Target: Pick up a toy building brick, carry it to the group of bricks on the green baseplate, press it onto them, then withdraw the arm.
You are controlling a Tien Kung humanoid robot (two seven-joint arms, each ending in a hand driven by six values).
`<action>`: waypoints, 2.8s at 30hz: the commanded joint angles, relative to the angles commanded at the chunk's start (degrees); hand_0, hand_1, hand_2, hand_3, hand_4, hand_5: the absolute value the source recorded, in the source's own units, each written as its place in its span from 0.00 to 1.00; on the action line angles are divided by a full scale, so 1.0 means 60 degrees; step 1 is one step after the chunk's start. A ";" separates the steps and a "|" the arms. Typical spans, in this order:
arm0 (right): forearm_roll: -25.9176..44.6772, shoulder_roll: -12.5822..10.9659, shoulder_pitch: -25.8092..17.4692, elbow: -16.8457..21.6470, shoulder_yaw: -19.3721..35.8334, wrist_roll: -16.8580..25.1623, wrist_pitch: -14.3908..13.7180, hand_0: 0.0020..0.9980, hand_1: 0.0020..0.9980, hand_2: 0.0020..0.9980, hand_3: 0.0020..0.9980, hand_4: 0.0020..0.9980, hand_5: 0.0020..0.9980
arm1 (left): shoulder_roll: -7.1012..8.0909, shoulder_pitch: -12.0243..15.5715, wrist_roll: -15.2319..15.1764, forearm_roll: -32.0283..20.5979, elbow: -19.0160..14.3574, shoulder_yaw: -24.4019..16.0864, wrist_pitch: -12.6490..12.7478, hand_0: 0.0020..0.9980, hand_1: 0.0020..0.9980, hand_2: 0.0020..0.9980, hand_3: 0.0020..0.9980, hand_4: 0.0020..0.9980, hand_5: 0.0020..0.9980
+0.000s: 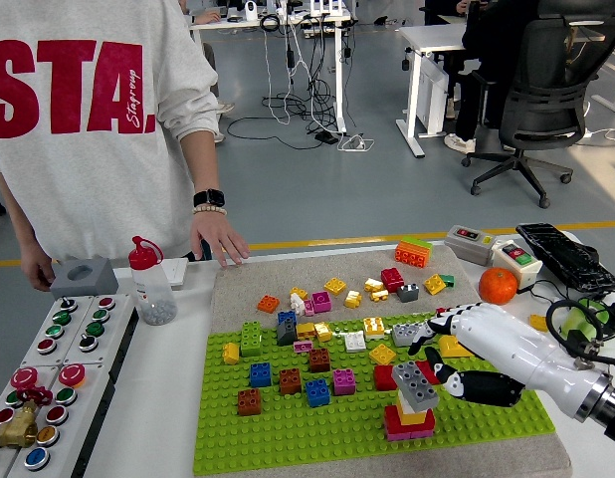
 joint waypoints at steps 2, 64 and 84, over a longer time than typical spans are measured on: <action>-0.0007 0.0030 0.0057 0.0000 -0.0113 0.0001 -0.0003 0.62 0.64 0.62 0.57 0.18 0.34 | 0.0003 -0.0019 -0.0005 -0.0015 0.0000 0.0008 0.0000 0.67 0.62 0.58 0.46 0.24 1.00; 0.0191 0.0601 0.0051 -0.0731 -0.0833 0.0067 -0.0091 0.60 0.63 0.62 0.57 0.19 0.28 | -0.0033 0.0030 0.0025 0.0100 0.0000 0.0017 -0.0026 0.67 0.62 0.58 0.46 0.24 1.00; 0.0280 0.0677 0.0088 -0.1025 -0.0896 0.0093 -0.0095 0.60 0.63 0.62 0.57 0.20 0.28 | -0.0031 -0.0019 0.0020 0.0098 0.0000 0.0012 -0.0029 0.67 0.62 0.58 0.46 0.24 1.00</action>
